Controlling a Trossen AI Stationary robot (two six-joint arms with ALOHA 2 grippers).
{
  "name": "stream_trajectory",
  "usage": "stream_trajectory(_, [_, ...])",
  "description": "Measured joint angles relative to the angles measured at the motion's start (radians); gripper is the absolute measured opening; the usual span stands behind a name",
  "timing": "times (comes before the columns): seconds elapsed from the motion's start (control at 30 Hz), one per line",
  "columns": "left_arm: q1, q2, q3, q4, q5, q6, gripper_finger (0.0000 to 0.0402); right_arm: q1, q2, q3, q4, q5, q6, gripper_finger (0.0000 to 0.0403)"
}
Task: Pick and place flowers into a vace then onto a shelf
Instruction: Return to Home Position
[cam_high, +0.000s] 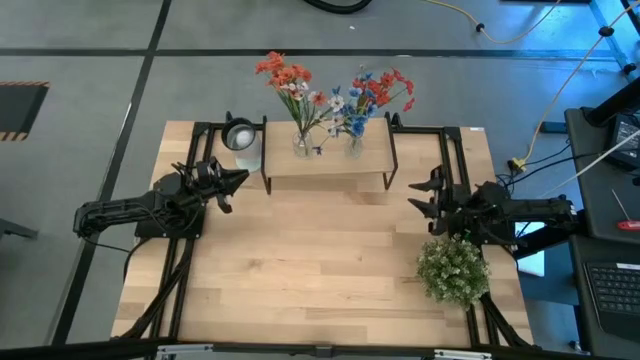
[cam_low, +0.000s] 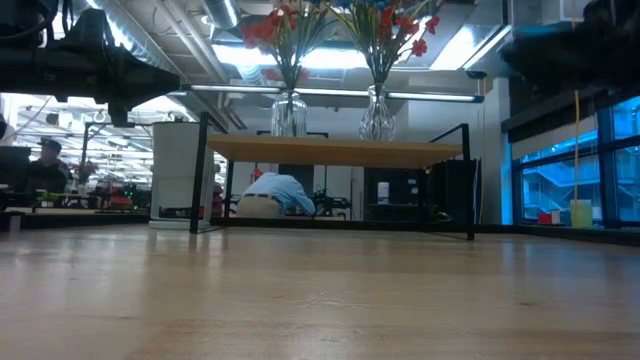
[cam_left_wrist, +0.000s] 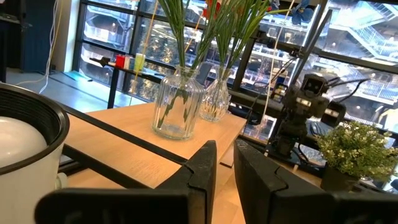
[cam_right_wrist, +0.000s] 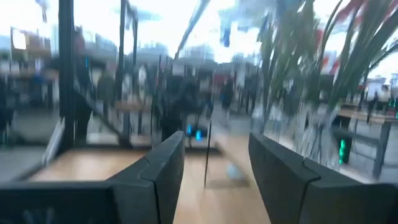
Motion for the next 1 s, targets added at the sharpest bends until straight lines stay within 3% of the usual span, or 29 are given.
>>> stream_trajectory(0.2, [0.000, 0.000, 0.000, 0.000, 0.000, 0.000, 0.0048, -0.001, 0.003, 0.000, -0.240, 0.008, -0.005, 0.0182])
stream_trajectory(1.0, [0.000, 0.000, 0.000, 0.000, 0.000, 0.000, 0.0049, -0.001, 0.014, 0.002, -0.239, 0.008, -0.054, 0.0182])
